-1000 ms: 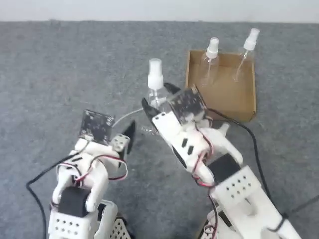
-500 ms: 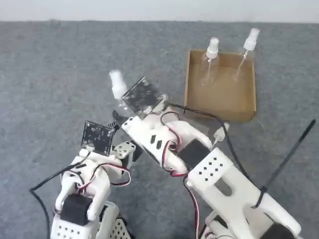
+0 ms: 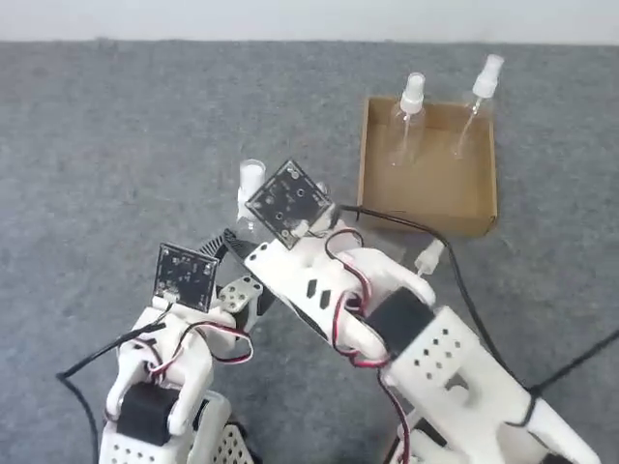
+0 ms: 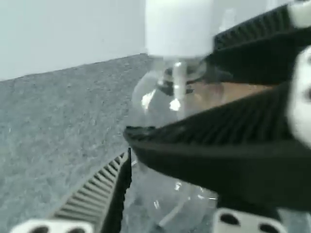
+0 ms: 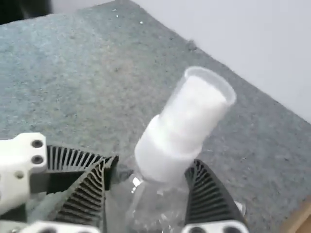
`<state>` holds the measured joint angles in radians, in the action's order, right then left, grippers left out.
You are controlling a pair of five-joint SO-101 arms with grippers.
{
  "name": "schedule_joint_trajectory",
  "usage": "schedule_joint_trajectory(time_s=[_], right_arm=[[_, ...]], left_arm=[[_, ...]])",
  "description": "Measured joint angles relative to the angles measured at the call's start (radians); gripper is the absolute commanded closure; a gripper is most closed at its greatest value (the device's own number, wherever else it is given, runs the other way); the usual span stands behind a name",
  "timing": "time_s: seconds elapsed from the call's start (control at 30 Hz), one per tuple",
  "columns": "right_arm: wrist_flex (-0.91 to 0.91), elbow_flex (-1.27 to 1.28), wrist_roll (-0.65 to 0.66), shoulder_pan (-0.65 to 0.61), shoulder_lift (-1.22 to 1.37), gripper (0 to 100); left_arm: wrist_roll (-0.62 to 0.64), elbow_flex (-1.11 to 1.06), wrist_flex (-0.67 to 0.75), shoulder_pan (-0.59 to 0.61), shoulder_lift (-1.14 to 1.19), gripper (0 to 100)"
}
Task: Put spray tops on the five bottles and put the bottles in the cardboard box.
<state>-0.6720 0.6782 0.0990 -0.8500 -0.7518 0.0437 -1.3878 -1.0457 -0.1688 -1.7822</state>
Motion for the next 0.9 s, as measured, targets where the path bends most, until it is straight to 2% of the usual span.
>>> schedule_joint_trajectory(time_s=[0.23, 0.33, 0.5, 0.73, 0.9], right_arm=[[-0.003, 0.025, 0.0, 0.002, -0.061, 99.2], [-0.003, 0.026, 0.0, 0.043, -0.064, 99.2], [-0.021, 0.021, 0.0, 0.189, -0.06, 99.2], [-0.176, -0.172, 0.025, 0.476, 0.04, 99.2], [-0.196, -0.206, 0.031, 0.677, 0.075, 99.2]], left_arm=[[-0.002, 0.0, 0.0, 0.0, 0.0, 71], [-0.002, 0.0, 0.0, 0.0, 0.0, 71], [-0.003, -0.005, 0.0, 0.003, 0.0, 71], [-0.003, -0.023, 0.0, 0.003, 0.006, 71], [-0.003, -0.023, 0.0, 0.003, 0.0, 71]])
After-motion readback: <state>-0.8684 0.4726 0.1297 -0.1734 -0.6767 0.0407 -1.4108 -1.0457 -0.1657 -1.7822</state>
